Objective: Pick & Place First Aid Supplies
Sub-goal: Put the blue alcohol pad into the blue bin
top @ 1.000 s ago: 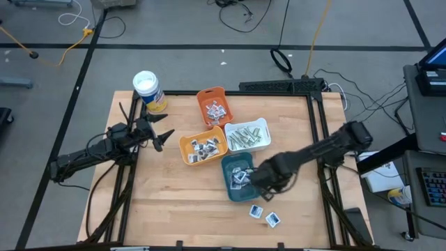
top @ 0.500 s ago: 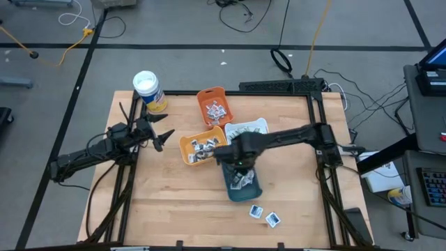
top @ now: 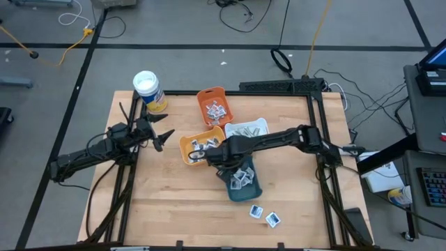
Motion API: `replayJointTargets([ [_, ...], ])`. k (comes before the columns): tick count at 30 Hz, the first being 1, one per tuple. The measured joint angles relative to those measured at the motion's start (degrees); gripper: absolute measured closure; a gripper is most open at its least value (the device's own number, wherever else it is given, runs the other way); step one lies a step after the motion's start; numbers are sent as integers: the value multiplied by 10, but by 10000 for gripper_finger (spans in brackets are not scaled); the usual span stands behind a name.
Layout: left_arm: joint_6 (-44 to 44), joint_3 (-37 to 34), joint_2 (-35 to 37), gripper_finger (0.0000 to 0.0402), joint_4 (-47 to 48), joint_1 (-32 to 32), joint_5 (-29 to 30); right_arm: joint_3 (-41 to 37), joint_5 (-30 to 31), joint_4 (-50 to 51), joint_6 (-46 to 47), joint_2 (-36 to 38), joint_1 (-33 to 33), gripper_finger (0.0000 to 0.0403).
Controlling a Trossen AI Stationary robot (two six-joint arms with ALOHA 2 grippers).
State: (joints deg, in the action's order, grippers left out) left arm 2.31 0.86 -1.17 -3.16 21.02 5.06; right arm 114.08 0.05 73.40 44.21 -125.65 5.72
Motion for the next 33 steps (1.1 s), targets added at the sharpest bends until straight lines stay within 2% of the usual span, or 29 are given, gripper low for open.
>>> replayJointTargets([
  [6, 0, 0, 0, 23, 0, 0, 0, -2, -1, -22, -6, -8, 0, 393],
  [9, 0, 0, 0, 23, 0, 0, 0, -2, -1, -27, -12, -8, 0, 371],
  [12, 0, 0, 0, 23, 0, 0, 0, -2, -2, -26, -21, -9, 0, 328],
  [19, 0, 0, 0, 23, 0, 0, 0, -2, -1, -18, -71, 12, 6, 193],
  [23, 0, 0, 0, 23, 0, 0, 0, -2, -1, -12, -114, 28, 17, 142],
  [27, 0, 0, 0, 23, 0, 0, 0, -39, -1, -11, -121, 70, 36, 122],
  [33, 0, 0, 0, 23, 0, 0, 0, -146, -1, -29, -73, 146, 78, 124],
])
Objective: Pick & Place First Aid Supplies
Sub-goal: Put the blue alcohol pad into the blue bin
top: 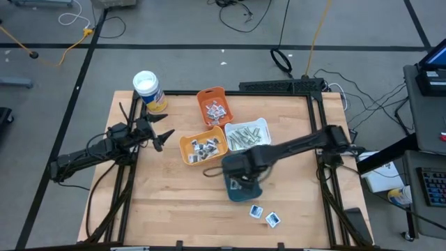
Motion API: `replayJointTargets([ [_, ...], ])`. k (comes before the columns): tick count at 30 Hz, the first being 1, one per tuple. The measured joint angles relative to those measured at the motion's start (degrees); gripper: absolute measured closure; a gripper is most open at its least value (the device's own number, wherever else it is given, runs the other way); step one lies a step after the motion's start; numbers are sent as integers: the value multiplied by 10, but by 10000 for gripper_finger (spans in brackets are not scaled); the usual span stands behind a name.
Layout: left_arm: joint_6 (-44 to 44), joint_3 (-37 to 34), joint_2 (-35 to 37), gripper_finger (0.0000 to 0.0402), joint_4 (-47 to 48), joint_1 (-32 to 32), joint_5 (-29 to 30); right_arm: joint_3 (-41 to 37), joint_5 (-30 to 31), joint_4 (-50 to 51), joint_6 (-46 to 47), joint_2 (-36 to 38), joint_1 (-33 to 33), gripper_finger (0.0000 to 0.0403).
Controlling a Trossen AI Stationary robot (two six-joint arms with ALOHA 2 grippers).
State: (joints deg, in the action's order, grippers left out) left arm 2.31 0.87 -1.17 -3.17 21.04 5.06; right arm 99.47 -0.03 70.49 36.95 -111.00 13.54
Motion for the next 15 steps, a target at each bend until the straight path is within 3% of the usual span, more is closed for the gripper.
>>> replayJointTargets([
  [9, 0, 0, 0, 23, 0, 0, 0, -142, 0, -31, 103, 114, 104, 124],
  [15, 0, 0, 0, 23, 0, 0, 0, -196, 0, -32, 173, 155, 178, 124],
])
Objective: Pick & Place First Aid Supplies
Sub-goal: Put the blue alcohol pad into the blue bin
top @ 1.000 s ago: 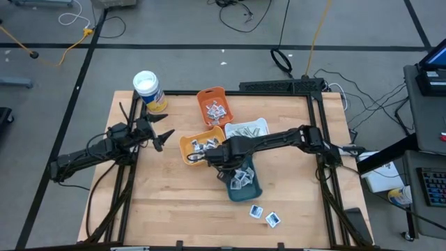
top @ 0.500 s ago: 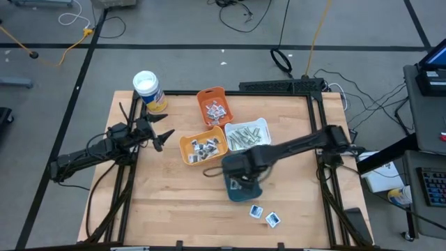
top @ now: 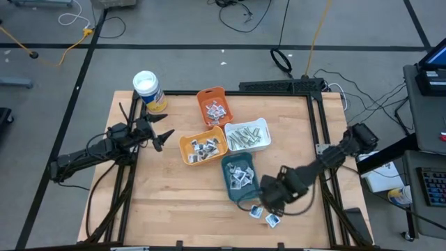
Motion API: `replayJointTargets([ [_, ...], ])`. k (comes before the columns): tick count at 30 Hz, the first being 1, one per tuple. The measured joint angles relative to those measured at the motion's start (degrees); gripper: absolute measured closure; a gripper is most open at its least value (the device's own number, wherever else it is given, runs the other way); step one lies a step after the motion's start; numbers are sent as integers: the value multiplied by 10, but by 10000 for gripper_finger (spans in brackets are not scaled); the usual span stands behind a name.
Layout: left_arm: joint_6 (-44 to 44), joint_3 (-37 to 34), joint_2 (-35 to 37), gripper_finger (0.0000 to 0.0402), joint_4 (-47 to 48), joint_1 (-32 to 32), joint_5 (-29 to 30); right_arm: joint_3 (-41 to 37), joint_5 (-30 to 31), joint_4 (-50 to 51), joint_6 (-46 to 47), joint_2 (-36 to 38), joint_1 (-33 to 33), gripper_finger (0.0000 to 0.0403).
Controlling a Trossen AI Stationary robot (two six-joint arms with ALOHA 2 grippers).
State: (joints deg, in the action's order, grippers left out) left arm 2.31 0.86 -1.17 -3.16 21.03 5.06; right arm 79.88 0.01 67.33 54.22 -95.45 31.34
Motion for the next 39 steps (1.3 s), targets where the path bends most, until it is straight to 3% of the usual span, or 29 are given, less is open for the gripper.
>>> replayJointTargets([
  [16, 0, 0, 0, 23, 0, 0, 0, -1, 26, -67, 260, -50, 113, 124],
  [25, 0, 0, 0, 23, 0, 0, 0, -1, 28, -128, 276, -124, 135, 124],
  [33, 0, 0, 0, 23, 0, 0, 0, 0, -14, -196, 274, -181, 146, 127],
  [39, 0, 0, 0, 23, 0, 0, 0, 0, -9, -185, 271, -182, 145, 182],
])
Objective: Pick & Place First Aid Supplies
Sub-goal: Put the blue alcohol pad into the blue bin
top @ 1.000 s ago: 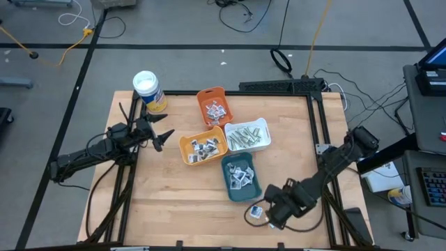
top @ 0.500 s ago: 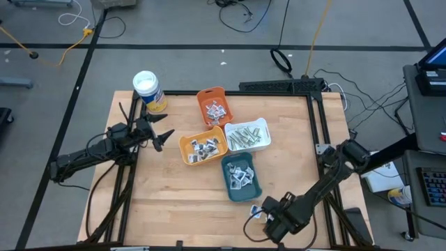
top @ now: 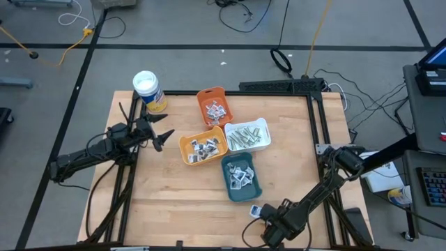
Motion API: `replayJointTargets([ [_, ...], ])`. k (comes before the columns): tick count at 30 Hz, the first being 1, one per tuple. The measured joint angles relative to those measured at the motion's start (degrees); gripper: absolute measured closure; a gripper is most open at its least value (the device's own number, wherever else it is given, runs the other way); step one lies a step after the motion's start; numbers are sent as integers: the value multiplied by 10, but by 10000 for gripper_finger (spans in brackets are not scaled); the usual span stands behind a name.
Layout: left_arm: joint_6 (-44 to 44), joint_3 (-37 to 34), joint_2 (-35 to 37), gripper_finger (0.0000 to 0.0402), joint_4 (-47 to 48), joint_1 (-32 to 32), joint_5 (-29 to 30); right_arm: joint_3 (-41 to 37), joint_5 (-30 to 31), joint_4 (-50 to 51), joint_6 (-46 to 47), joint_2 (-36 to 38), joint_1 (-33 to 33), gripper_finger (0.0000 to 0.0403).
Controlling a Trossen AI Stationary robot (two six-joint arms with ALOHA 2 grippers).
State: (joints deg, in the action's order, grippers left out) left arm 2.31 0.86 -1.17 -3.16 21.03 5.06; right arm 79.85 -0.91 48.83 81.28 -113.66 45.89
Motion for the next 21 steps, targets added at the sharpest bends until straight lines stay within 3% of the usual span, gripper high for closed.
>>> replayJointTargets([
  [10, 0, 0, 0, 23, 0, 0, 0, -1, 39, 24, -65, 3, -1, 384],
  [21, 0, 0, 0, 23, 0, 0, 0, 12, 7, 182, -226, 91, -15, 398],
])
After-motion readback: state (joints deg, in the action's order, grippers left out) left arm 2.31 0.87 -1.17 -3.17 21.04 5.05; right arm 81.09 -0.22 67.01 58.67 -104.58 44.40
